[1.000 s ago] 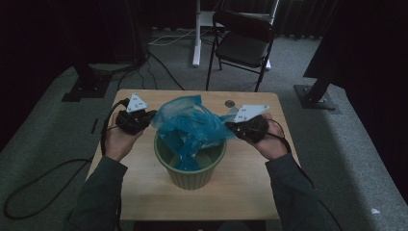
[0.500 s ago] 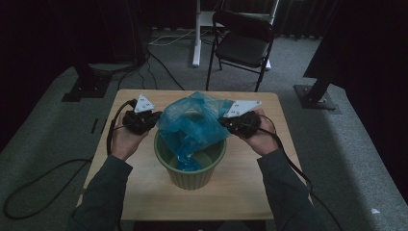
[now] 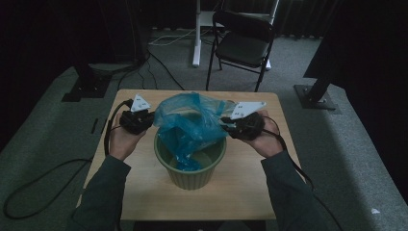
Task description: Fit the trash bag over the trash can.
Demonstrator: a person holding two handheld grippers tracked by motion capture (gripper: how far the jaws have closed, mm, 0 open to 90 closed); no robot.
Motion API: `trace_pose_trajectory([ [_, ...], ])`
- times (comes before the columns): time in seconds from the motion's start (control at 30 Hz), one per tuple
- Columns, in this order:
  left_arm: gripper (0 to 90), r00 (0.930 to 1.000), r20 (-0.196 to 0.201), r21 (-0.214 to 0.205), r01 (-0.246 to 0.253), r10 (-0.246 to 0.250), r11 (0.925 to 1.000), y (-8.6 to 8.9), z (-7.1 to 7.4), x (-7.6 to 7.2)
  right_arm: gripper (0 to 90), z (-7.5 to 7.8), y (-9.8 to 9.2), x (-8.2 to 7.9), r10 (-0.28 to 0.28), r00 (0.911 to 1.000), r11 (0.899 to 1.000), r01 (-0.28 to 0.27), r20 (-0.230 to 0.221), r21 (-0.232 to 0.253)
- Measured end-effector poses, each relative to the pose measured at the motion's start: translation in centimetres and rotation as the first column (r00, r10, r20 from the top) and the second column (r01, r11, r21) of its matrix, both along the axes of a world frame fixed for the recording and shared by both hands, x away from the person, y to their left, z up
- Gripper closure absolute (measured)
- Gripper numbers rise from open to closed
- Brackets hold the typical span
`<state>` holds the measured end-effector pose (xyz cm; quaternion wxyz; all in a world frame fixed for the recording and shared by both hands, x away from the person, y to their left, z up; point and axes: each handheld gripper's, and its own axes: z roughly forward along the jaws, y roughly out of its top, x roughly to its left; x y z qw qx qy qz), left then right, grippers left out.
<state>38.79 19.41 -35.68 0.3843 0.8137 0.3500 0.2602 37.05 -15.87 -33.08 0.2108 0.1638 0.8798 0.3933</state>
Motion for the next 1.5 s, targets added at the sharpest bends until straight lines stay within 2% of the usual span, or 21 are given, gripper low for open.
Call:
trace_pose_trajectory([
  [0.13,88.9,0.9999,-0.004,0.0,-0.012,0.012,0.9999,0.6,-0.2,-0.1,66.9,-0.1,-0.6,0.0,-0.017,0.9998,1.0,0.017,-0.005,0.008],
  [0.23,88.9,0.9998,-0.007,-0.005,-0.021,0.021,0.9998,0.9,-0.3,-0.1,66.9,-0.5,-1.2,0.3,-0.032,0.9991,0.999,0.032,-0.027,0.02],
  [0.4,88.9,0.9996,-0.013,-0.008,-0.025,0.025,0.9996,1.3,-0.7,-0.2,69.7,-1.4,-1.6,0.7,-0.043,0.997,0.999,0.044,-0.065,0.007],
  [0.5,88.9,0.9994,-0.018,-0.005,-0.029,0.029,0.9996,1.5,-0.9,-0.3,78.0,-1.7,-1.6,0.8,-0.04,0.9962,0.999,0.041,-0.077,0.009],
  [0.53,88.9,0.9994,-0.018,-0.005,-0.029,0.029,0.9996,1.5,-0.9,-0.3,78.0,-1.7,-1.6,0.8,-0.04,0.9962,0.999,0.041,-0.077,0.009],
  [0.6,88.9,0.999,-0.026,-0.009,-0.036,0.036,0.9993,1.8,-1.1,-0.2,85.7,-1.8,-1.5,0.7,-0.031,0.9963,1.0,0.031,-0.08,-0.004],
  [0.73,88.9,0.9985,-0.037,-0.009,-0.04,0.039,0.9992,2.1,-1.4,-0.2,88.4,-2.0,-1.7,0.8,-0.036,0.9956,0.999,0.035,-0.087,-0.01],
  [1.03,88.9,0.996,-0.071,-0.027,-0.055,0.053,0.9981,2.9,-3.0,-0.3,89.7,-3.0,-2.4,0.4,-0.035,0.9934,0.999,0.032,-0.109,-0.032],
  [1.13,88.9,0.9948,-0.089,-0.045,-0.054,0.05,0.9975,3.1,-3.7,-0.6,89.7,-3.2,-2.7,0.2,-0.032,0.9931,0.999,0.029,-0.112,-0.029],
  [1.3,88.9,0.9913,-0.125,-0.042,-0.048,0.043,0.9979,3.0,-4.9,-0.7,89.7,-3.5,-2.8,-0.2,-0.019,0.9925,0.999,0.016,-0.121,-0.028],
  [1.5,88.8,0.9894,-0.143,-0.022,-0.032,0.028,0.9992,2.5,-5.7,-0.7,89.7,-4.2,-2.4,-0.3,-0.005,0.9904,0.999,-0.002,-0.138,-0.048],
])
